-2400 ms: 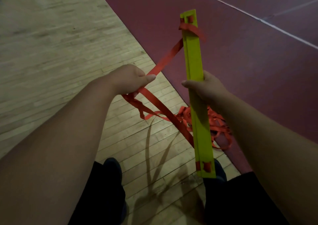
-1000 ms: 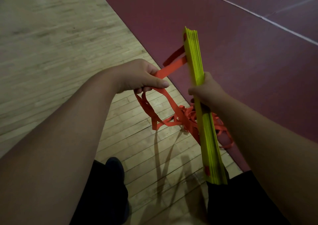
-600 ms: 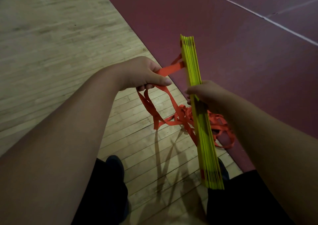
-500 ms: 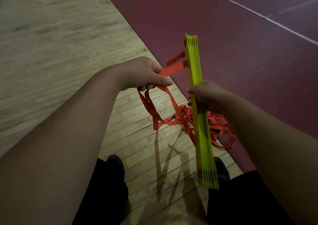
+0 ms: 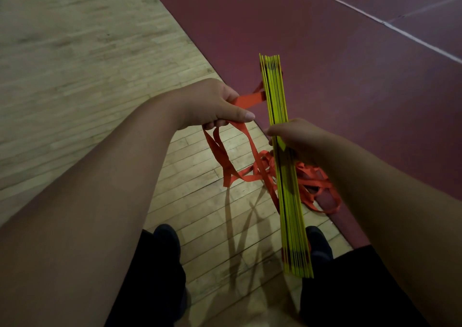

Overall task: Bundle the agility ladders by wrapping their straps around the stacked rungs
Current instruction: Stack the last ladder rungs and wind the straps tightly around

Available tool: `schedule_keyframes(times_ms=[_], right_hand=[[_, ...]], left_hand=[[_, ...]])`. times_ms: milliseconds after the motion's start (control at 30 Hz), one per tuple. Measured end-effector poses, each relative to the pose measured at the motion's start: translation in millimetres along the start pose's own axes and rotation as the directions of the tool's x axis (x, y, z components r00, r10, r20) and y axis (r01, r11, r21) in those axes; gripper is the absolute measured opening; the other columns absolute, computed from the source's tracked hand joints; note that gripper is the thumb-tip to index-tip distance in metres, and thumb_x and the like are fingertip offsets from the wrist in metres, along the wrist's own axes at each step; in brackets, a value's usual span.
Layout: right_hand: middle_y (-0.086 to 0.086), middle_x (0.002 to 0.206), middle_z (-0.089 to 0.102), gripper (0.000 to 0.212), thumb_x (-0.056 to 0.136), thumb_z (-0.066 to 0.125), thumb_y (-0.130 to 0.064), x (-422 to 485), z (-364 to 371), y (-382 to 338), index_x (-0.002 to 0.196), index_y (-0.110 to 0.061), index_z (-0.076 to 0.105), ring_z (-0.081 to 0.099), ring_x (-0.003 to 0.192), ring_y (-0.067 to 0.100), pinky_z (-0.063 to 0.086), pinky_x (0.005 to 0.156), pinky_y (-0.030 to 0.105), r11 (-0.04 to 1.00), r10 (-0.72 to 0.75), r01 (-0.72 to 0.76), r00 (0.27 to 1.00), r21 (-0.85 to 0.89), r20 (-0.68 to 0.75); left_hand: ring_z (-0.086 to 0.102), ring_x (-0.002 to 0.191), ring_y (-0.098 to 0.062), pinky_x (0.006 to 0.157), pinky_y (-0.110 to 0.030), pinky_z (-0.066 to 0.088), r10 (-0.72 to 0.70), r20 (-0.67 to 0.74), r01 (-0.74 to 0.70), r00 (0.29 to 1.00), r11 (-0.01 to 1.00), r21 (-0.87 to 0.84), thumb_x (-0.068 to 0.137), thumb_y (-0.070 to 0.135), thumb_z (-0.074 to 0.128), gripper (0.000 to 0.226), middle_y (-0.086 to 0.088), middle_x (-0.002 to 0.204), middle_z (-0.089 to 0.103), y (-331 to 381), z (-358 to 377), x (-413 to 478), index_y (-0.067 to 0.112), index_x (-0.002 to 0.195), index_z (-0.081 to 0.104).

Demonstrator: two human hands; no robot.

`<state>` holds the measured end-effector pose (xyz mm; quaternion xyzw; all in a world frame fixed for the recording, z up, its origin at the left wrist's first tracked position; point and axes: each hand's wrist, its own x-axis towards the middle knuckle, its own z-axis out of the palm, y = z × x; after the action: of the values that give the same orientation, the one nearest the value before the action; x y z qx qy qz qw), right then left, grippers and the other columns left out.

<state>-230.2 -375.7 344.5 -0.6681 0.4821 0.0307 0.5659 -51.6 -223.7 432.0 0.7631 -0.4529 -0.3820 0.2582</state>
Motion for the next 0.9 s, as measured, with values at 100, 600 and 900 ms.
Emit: schedule_keyframes(times_ms=[100, 600, 900], right_hand=[[0.016, 0.128, 0.068, 0.055, 0.100, 0.069, -0.044, 0.9, 2.8, -1.7, 0.142, -0.009, 0.058, 0.073, 0.102, 0.034, 0.062, 0.070, 0.044, 0.996, 0.018, -0.020, 1.000, 0.086, 0.023], [0.015, 0.103, 0.063, 0.033, 0.113, 0.044, -0.027, -3.3, 4.3, -3.4, 0.126, -0.007, 0.067, 0.065, 0.092, 0.032, 0.061, 0.080, 0.046, 0.893, 0.080, -0.148, 0.982, 0.426, 0.174], [0.009, 0.103, 0.076, 0.040, 0.099, 0.072, -0.044, -9.5, 4.8, -1.5, 0.124, -0.013, 0.071, 0.076, 0.089, 0.025, 0.060, 0.073, 0.037, 0.947, -0.015, -0.031, 0.990, 0.321, 0.139]], left_hand=[[0.052, 0.061, -0.008, 0.059, -0.025, 0.045, 0.021, -0.015, -0.021, 1.000, 1.000, -0.006, 0.090, 0.049, 0.082, 0.038, 0.000, 0.071, 0.063, 3.9, 0.1, -0.1, 0.014, 0.104, 0.081], [0.055, 0.061, -0.007, 0.058, -0.022, 0.048, 0.050, -0.062, -0.048, 0.997, 0.998, 0.028, 0.092, 0.051, 0.080, 0.040, -0.003, 0.075, 0.066, 4.7, 1.8, 3.8, 0.014, 0.106, 0.080], [0.053, 0.059, -0.005, 0.058, -0.023, 0.046, 0.056, -0.070, -0.055, 0.996, 0.998, 0.013, 0.092, 0.048, 0.081, 0.036, 0.004, 0.067, 0.063, 4.8, 1.0, 3.5, 0.014, 0.104, 0.080]])
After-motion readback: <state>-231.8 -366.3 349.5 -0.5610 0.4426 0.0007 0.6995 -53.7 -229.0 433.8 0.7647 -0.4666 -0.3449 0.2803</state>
